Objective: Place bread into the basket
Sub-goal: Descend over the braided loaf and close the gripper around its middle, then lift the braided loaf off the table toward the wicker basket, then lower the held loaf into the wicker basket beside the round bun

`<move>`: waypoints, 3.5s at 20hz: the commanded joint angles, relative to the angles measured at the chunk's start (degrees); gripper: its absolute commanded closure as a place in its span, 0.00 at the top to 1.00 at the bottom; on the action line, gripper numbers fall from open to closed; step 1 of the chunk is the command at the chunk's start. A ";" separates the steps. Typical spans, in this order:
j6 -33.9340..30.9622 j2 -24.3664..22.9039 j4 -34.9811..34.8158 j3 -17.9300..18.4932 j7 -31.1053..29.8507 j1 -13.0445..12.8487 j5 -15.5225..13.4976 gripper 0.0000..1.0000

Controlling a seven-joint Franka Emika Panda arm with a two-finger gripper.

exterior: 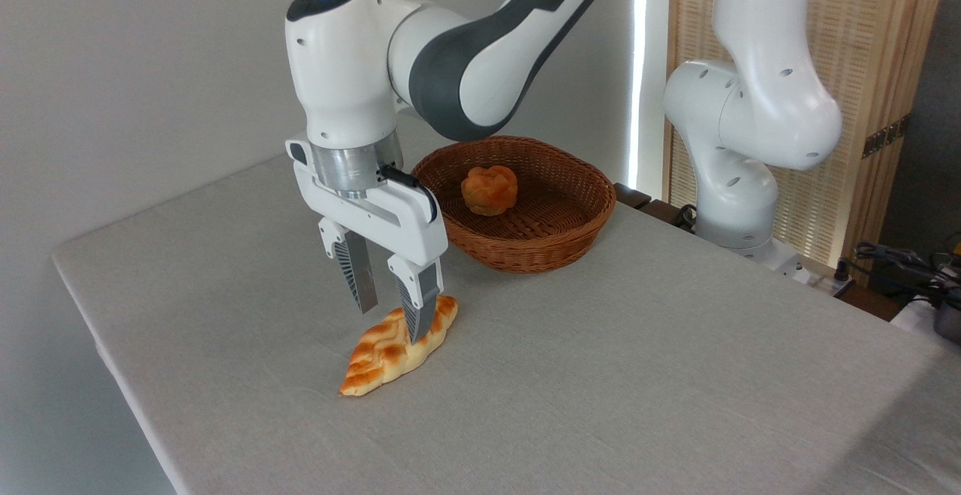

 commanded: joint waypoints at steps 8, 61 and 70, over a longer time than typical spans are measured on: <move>2.05 0.79 -2.84 -1.18 -1.86 -0.08 5.94 1.00; -27.83 -19.51 -14.18 -8.92 5.88 -6.49 -6.81 1.00; -28.54 -19.60 -13.83 -8.92 5.88 -6.49 -6.81 1.00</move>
